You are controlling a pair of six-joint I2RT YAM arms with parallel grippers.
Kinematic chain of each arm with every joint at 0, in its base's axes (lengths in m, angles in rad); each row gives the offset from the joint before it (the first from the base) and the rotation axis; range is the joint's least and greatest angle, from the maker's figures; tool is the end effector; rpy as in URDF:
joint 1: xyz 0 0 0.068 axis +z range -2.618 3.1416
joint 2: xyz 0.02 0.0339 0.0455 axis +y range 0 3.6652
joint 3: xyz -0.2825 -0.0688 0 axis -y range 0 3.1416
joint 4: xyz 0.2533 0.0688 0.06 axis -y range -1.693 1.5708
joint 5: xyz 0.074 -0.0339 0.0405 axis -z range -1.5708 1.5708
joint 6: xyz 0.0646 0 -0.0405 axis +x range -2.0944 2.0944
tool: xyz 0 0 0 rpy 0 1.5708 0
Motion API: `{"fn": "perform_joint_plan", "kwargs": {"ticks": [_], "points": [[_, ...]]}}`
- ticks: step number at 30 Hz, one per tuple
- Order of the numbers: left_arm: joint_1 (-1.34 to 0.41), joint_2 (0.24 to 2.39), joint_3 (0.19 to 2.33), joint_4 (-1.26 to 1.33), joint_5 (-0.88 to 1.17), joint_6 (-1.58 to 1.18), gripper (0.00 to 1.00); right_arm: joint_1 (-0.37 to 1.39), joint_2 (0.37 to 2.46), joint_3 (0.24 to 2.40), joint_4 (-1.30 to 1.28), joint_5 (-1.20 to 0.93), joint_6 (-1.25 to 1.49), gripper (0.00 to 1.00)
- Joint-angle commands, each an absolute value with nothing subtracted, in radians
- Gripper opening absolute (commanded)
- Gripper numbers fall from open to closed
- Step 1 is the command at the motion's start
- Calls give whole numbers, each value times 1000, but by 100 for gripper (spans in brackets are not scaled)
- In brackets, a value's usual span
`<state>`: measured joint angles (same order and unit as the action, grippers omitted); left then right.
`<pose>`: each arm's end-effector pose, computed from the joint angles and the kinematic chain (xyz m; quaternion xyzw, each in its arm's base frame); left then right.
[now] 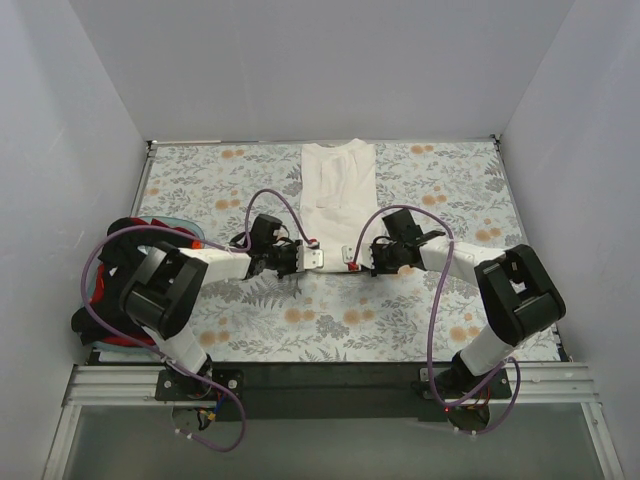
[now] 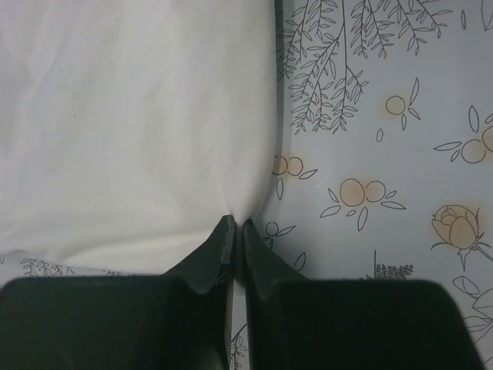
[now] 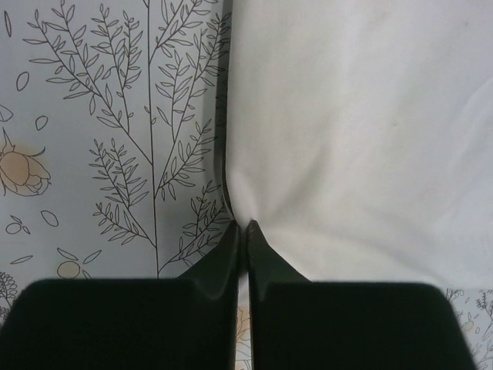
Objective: Fold and stack the t-shirts
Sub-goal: Fold the tshirt
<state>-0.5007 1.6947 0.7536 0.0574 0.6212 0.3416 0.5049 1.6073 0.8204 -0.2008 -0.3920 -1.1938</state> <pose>0.2739 -0.1928 0.1266 0.4605 0.7761 -0.3123 0.2968 0.2727 0.1789 0.1472 -0.7424 0.5785 0.0804 0.3284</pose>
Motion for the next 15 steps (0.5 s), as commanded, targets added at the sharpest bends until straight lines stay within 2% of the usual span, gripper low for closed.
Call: {"fn": "perform_joint_plan", "kwargs": {"ticks": [1, 10, 15], "points": [[-500, 1691, 768, 18, 587, 361, 0, 506, 1609, 824, -201, -354, -1151, 1], [-454, 1598, 1043, -184, 632, 291, 0, 466, 1488, 1060, -419, -394, -1100, 1], [-454, 1539, 1060, -274, 647, 337, 0, 465, 1421, 1101, -543, -422, -1114, 1]]}}
